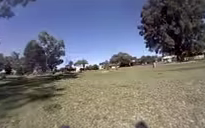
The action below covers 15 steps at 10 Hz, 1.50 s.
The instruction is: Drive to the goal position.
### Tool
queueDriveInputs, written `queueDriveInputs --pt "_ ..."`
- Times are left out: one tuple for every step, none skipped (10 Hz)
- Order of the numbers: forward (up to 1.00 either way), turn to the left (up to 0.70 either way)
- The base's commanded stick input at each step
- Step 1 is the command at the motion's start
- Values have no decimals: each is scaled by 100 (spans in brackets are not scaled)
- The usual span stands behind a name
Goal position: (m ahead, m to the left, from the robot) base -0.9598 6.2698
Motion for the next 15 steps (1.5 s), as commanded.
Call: queueDriveInputs --pt "0 45" --pt "0 45" --pt "0 45" --pt "0 45" --pt "0 45" --pt "0 45" --pt "0 45" --pt "0 45" --pt "0 45" --pt "0 45" --pt "0 45" --pt "0 45" --pt "0 45" --pt "0 45" --pt "0 45"
